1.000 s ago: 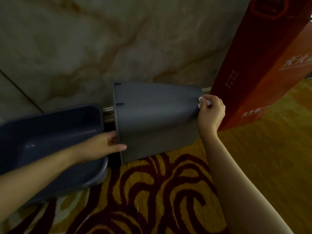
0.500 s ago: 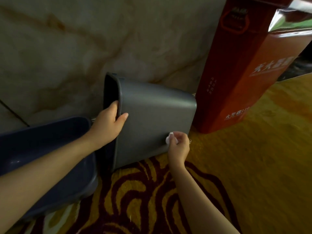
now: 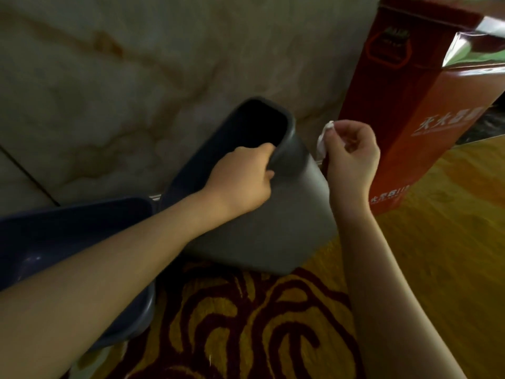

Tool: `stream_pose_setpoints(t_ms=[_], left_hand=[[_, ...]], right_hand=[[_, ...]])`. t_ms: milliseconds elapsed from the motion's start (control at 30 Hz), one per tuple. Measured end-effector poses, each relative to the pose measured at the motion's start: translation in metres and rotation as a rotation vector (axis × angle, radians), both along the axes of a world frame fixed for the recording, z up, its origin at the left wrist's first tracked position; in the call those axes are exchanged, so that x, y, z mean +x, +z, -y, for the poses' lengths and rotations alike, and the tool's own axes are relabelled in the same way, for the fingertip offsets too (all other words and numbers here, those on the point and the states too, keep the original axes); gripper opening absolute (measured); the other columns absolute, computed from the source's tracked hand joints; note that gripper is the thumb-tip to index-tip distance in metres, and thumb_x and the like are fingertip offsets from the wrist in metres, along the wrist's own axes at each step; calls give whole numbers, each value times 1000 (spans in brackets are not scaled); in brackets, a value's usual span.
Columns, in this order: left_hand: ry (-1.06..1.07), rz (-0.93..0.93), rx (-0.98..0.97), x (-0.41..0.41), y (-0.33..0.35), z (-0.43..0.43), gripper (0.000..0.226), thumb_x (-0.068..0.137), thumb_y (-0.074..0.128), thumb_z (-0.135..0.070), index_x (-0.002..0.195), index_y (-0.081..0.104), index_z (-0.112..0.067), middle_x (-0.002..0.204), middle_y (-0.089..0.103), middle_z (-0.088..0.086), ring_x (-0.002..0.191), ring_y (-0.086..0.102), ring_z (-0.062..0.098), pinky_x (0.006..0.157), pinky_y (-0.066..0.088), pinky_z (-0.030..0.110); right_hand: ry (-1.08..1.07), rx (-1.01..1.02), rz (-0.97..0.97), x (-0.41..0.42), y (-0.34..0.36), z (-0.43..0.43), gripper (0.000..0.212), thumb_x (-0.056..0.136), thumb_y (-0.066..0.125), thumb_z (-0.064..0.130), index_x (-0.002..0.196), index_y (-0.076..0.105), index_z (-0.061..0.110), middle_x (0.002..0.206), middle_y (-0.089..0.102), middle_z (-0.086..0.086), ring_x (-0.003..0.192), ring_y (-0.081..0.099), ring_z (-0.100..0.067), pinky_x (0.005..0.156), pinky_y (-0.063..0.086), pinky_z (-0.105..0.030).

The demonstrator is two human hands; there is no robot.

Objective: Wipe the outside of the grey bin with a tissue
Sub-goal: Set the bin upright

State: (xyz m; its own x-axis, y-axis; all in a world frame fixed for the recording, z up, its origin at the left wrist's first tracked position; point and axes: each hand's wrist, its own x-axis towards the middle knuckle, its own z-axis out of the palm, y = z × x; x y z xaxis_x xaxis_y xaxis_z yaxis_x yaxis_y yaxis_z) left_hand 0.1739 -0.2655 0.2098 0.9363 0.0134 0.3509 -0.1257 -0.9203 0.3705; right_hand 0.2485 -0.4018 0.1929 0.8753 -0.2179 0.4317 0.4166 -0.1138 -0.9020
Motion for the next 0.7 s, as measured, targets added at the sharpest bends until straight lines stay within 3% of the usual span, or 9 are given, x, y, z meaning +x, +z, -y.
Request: stream_pose_setpoints(t_ms=[67,200,367,500,600,700], left_hand=[[5,-40,94,6,2,10,6,89,53,-17,89,47,-18,63,48,-5,62,56,22,43,32,29],[11,-66,228,12,0,21,14,89,51,-10,101,49,-17,61,38,-7,52,42,12,40,25,25],[93,-165,388,18,-18,18,28,86,51,-5,111,50,-17,59,32,-6,47,32,10,39,23,24],[127,-186,441,28,-32,14,30,86,49,-14,116,48,-18,56,31,-6,44,31,10,38,19,25],[73,-240,327,31,-42,18,30,91,45,-22,121,48,-21,60,40,-7,49,41,10,40,28,25],[14,-356,-11,23,-37,-7,31,88,51,-42,115,57,-29,85,65,-9,71,59,5,59,47,22]], right_hand=[[0,-12,21,4,7,4,2,87,62,17,87,61,16,84,66,-3,77,61,-16,74,52,-36],[38,-49,48,8,11,4,5,86,62,14,91,63,13,79,63,9,71,57,2,66,48,-16],[69,-84,54,15,8,-1,7,86,62,14,93,64,14,95,67,-1,87,61,-14,76,50,-28],[213,-203,95,20,3,-18,6,84,64,15,89,64,19,98,67,0,89,62,-6,73,49,-15],[344,-371,71,23,-5,-37,8,84,64,14,85,62,22,92,63,6,82,57,2,67,43,-10],[441,-475,5,28,-15,-45,10,84,63,14,84,60,24,94,63,5,82,56,1,66,41,-14]])
